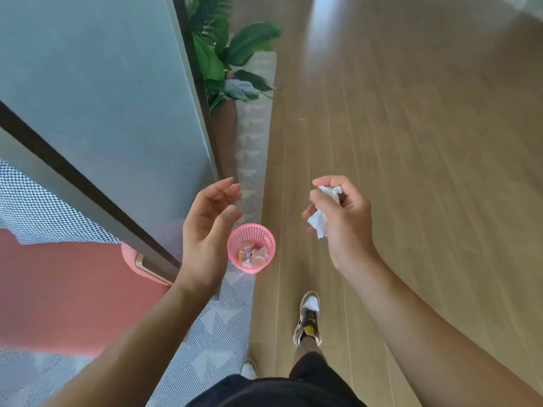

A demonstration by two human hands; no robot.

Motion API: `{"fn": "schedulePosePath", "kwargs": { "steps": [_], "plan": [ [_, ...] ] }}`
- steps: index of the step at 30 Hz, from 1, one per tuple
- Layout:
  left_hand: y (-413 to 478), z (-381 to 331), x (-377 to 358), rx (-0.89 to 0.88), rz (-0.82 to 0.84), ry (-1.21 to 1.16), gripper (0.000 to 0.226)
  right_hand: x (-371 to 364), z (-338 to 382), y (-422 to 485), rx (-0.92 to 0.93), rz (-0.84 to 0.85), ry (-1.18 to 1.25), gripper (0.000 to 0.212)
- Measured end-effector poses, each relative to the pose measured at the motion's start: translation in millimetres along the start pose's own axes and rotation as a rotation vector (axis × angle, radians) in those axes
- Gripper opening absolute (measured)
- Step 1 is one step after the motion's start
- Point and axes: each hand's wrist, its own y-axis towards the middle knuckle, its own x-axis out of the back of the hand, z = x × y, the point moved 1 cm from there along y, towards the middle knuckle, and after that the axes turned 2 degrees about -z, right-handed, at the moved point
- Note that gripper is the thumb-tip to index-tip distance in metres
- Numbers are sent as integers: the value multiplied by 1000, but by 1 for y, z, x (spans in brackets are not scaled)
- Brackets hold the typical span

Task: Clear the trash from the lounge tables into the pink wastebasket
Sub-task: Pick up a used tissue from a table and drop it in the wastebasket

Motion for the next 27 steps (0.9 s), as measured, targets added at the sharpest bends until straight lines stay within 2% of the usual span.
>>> {"fn": "schedulePosePath", "kwargs": {
  "steps": [8, 12, 15, 18, 21, 27],
  "plan": [
    [91, 51, -48, 20, -240, 76, 33, -17, -15, 158, -65, 205, -30, 14],
    [119, 75, -59, 49, -320, 110, 35, -31, -31, 211, -99, 287, -70, 8],
    [135, 98, -58, 81, -371, 138, 34, -47, -56, 239, -116, 345, -116, 11],
    [149, 132, -54, 121, -403, 140, 35, -57, -99, 259, -167, 362, -161, 3],
    [160, 176, -45, 164, -392, 153, 35, -63, -155, 273, -195, 333, -210, 14],
    [164, 282, -23, 251, -423, 114, 37, -62, -282, 286, -326, 285, -228, 4]
  ]
}}
